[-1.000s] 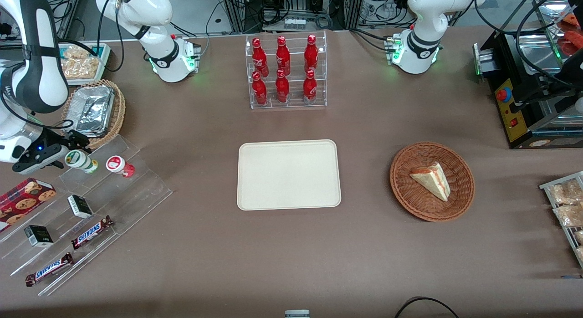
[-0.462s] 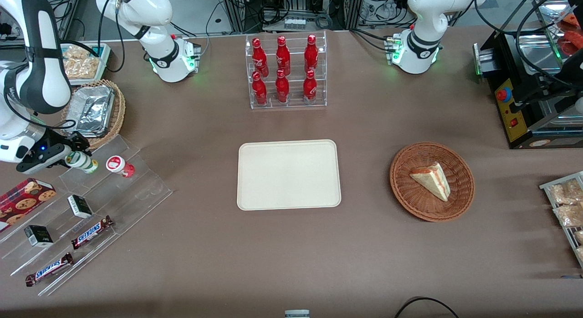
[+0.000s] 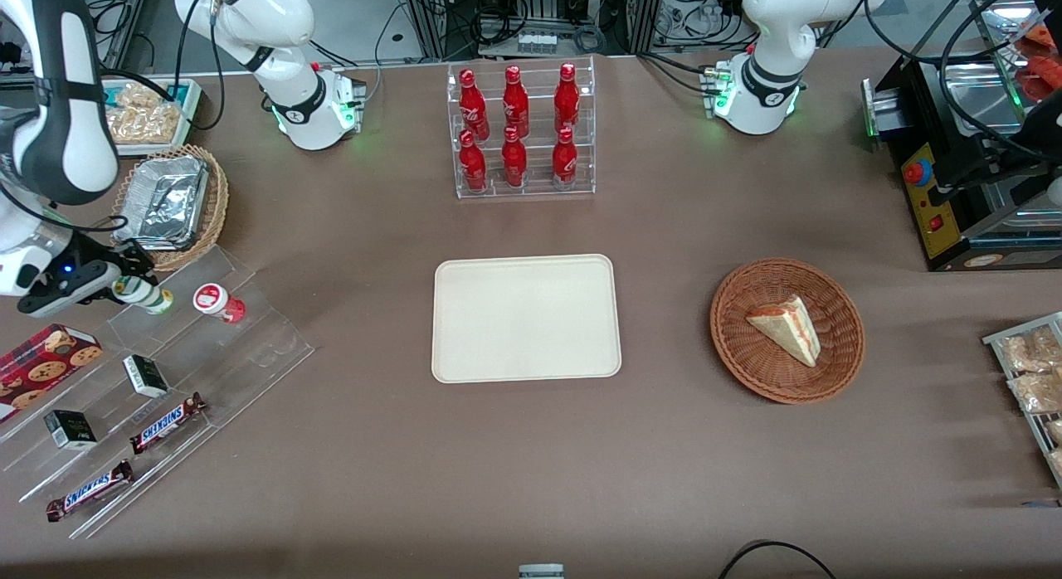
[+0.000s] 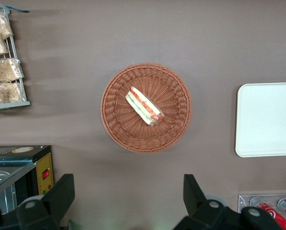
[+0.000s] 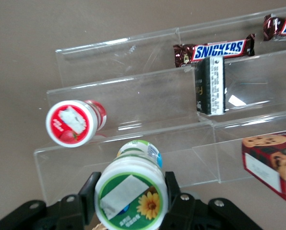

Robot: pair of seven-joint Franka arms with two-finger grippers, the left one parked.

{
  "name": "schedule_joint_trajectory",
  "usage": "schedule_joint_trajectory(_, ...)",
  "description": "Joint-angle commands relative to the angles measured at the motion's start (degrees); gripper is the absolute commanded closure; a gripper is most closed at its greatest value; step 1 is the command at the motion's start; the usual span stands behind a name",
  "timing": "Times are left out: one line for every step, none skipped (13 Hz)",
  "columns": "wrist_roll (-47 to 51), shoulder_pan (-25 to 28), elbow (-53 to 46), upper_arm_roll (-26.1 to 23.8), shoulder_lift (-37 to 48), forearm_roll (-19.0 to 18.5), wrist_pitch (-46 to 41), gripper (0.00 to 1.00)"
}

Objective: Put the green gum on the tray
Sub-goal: 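Close the right gripper around the green-and-white gum bottle, then lift the bottle and carry it over the cream tray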

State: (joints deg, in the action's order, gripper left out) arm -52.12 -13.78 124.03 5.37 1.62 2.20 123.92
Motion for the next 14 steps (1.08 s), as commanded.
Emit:
schedule_joint_trajectory(2.62, 1.72, -7.20, -0.36, 0.14, 1.32, -8.67, 1.00)
schedule_joint_trajectory(5.25, 3.65, -9.14, -0.36, 0.14, 1.32, -10.87, 1.00)
schedule_joint_trajectory(9.02, 5.50, -10.55, -0.45, 0.14, 1.41, -12.46, 1.00)
schedule_joint_trajectory(13.84, 8.74, -12.04, -0.62, 0.14, 1.41, -13.95, 1.00)
schedule_joint_trajectory(17.37, 11.12, -14.23, -0.71, 0.14, 1.41, -15.80, 1.00)
schedule_joint_trajectory(20.63, 13.58, -15.56, -0.71, 0.14, 1.41, -18.16, 1.00)
schedule_joint_trajectory(24.40, 15.87, -16.44, -0.71, 0.05, 1.41, -19.32, 1.00)
schedule_joint_trajectory(28.27, 18.24, -16.54, -0.80, -0.04, 1.41, -19.50, 1.00)
schedule_joint_trajectory(32.39, 20.87, -16.54, -0.80, -0.39, 1.58, -19.24, 1.00)
schedule_joint_trajectory(36.79, 23.77, -16.54, -0.80, -0.91, 2.02, -18.89, 1.00)
schedule_joint_trajectory(41.44, 26.67, -16.63, -0.80, -1.87, 2.37, -17.93, 1.00)
schedule_joint_trajectory(46.10, 29.92, -16.63, -0.80, -2.32, 2.55, -16.36, 1.00)
schedule_joint_trajectory(50.41, 32.73, -16.98, -0.80, -3.28, 2.55, -15.47, 1.00)
schedule_joint_trajectory(54.98, 35.11, -17.85, -0.80, -4.77, 2.64, -14.51, 1.00)
